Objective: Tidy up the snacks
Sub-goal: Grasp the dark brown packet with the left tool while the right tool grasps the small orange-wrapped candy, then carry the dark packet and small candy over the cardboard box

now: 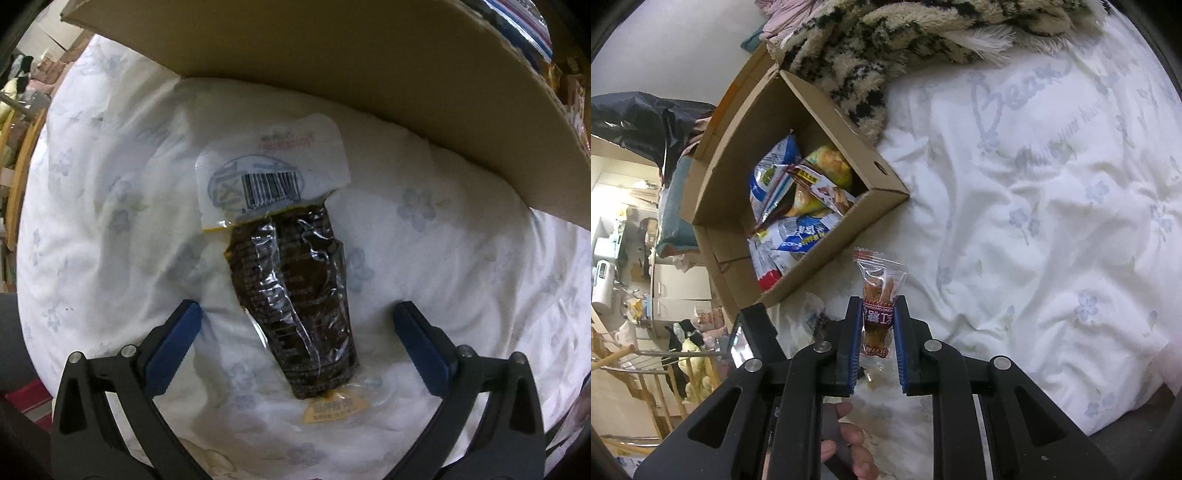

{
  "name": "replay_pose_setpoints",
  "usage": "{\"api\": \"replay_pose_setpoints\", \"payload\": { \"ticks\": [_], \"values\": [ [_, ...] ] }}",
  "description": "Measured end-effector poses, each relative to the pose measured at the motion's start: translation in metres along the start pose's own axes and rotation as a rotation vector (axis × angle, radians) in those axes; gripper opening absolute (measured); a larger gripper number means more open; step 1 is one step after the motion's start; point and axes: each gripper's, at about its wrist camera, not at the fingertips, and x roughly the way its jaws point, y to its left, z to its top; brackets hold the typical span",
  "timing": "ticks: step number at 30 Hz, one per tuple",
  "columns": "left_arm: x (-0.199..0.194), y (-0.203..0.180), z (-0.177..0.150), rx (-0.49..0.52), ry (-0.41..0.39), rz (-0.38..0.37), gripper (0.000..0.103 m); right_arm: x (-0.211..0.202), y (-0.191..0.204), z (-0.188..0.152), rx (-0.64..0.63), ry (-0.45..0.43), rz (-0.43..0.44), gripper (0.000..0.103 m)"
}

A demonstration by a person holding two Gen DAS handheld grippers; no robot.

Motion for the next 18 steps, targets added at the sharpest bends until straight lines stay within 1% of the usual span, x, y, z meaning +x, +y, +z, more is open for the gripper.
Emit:
{"api": "replay_pose_setpoints", "payload": {
  "ticks": [2, 3, 4, 7, 10, 11, 13, 14, 18],
  "values": [
    [-0.003, 0.002, 0.004, 0.025, -0.01, 0.004, 0.09, 0.0, 0.002, 0.001, -0.003, 0.001, 0.004, 0.017],
    [-0.006, 0.003, 0.003, 0.046, -0.016, 0.005, 0.087, 0.001, 0.002, 0.001, -0.005, 0.001, 0.004, 0.017],
    [-0.009, 0.006, 0.002, 0.061, -0.019, 0.006, 0.082, 0.001, 0.004, 0.0, -0.009, 0.002, 0.003, 0.017],
    [-0.013, 0.009, 0.0, 0.137, -0.006, -0.003, 0.074, 0.001, 0.006, 0.0, -0.015, 0.003, 0.007, 0.017],
    [-0.02, 0.018, 0.0, 0.186, 0.009, -0.023, 0.061, 0.002, 0.01, -0.002, -0.024, 0.005, 0.009, 0.017],
    [-0.021, 0.02, -0.002, 0.199, 0.011, -0.03, 0.056, 0.004, 0.012, -0.003, -0.032, 0.008, 0.009, 0.017],
    [-0.026, 0.025, -0.002, 0.234, 0.006, -0.041, 0.048, 0.006, 0.015, -0.004, -0.046, 0.013, 0.003, 0.017],
    [-0.03, 0.029, -0.003, 0.255, 0.0, -0.052, 0.048, 0.007, 0.016, -0.005, -0.051, 0.017, 0.002, 0.017],
    [-0.037, 0.044, -0.014, 0.32, -0.006, -0.043, 0.047, 0.007, 0.018, -0.009, -0.062, 0.022, 0.001, 0.017]
  ]
}}
